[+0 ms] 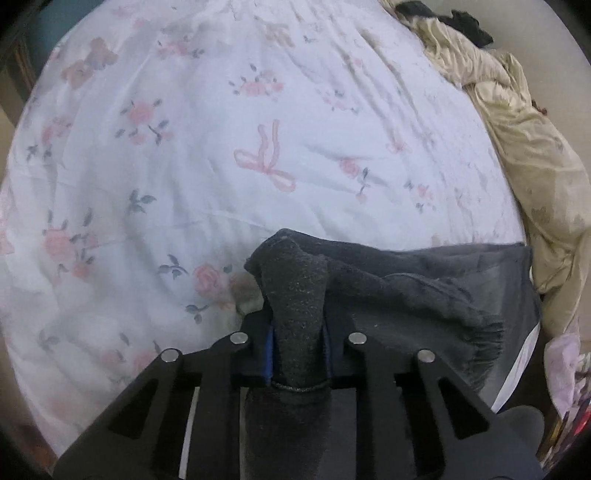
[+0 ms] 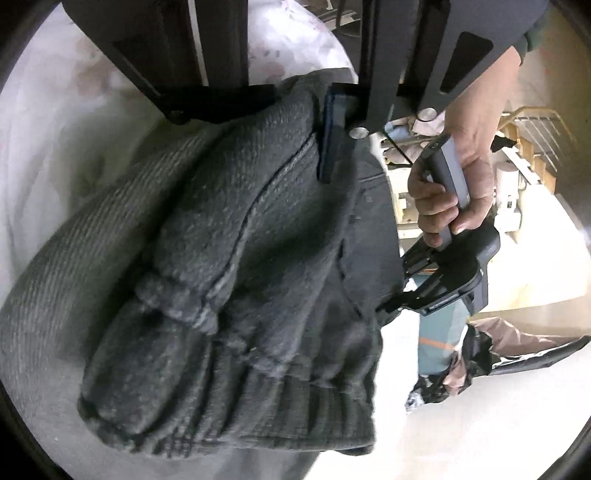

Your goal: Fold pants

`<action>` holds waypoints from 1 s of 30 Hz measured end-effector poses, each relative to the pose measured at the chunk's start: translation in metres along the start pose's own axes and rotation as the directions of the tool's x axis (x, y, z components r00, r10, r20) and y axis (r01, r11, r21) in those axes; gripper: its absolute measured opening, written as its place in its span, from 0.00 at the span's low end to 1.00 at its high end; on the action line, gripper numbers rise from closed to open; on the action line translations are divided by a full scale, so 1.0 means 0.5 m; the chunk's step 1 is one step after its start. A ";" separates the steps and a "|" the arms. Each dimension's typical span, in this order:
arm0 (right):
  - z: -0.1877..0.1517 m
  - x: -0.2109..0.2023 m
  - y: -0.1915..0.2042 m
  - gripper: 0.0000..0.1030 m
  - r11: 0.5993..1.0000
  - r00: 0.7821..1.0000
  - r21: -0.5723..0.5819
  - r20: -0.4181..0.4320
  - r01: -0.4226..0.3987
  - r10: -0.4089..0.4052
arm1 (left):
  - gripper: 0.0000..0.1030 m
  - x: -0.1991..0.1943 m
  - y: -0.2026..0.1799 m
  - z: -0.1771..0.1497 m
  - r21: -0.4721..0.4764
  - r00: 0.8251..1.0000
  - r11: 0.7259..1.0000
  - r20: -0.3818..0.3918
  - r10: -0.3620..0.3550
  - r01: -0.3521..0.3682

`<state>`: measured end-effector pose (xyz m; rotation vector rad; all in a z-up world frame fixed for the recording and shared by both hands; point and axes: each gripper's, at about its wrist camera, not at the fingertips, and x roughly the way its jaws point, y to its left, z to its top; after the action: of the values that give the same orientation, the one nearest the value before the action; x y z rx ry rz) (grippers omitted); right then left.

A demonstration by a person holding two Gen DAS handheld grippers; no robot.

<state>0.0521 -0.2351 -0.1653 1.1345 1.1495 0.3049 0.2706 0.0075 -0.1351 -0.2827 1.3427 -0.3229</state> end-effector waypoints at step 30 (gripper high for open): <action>-0.188 0.191 0.118 0.26 0.967 0.911 -0.253 -0.403 -0.016 -0.090 | 0.42 -0.205 0.254 0.013 -0.243 0.897 0.886 0.107 0.428 -0.394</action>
<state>0.0351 -0.0894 -0.1667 0.8416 1.4541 0.6667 0.2656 0.1642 -0.0898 -0.1901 1.2448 0.2035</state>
